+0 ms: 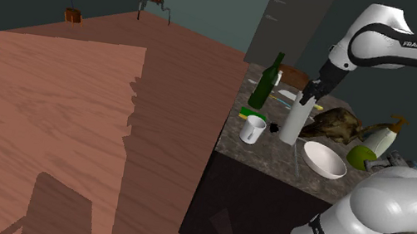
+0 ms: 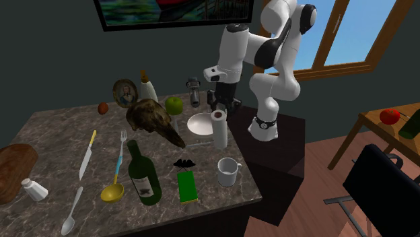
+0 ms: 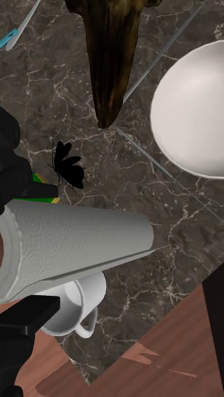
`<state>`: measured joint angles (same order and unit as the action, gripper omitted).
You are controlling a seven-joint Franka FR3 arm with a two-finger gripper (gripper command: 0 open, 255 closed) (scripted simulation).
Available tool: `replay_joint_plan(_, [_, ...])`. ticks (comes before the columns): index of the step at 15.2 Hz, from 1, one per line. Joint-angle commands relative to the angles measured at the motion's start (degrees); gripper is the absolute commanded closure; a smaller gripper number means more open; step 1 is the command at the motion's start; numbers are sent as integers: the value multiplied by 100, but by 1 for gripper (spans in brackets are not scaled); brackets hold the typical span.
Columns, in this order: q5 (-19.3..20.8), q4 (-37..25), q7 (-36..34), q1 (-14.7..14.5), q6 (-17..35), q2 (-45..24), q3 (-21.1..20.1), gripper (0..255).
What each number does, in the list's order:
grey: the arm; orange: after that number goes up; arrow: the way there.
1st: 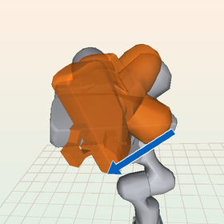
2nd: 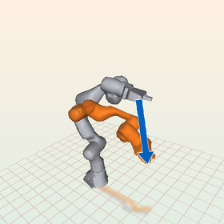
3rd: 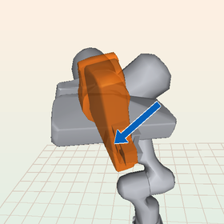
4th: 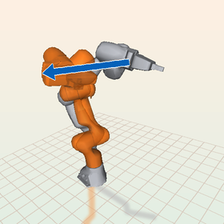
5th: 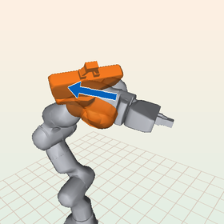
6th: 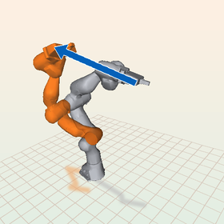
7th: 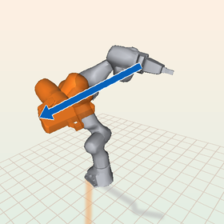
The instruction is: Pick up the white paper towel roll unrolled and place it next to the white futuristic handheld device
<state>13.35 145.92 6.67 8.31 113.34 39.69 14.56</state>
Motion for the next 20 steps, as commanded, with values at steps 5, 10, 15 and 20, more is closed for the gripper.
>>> replay_joint_plan(5, [-69,-433,33,-28,-482,47,-71,255])
replay_joint_plan(10, [-121,-823,64,-51,-858,35,-120,255])
replay_joint_plan(15, [-169,-1235,95,-73,-1225,-10,-164,255])
replay_joint_plan(20, [-214,-1669,128,-94,-1585,-84,-203,255])
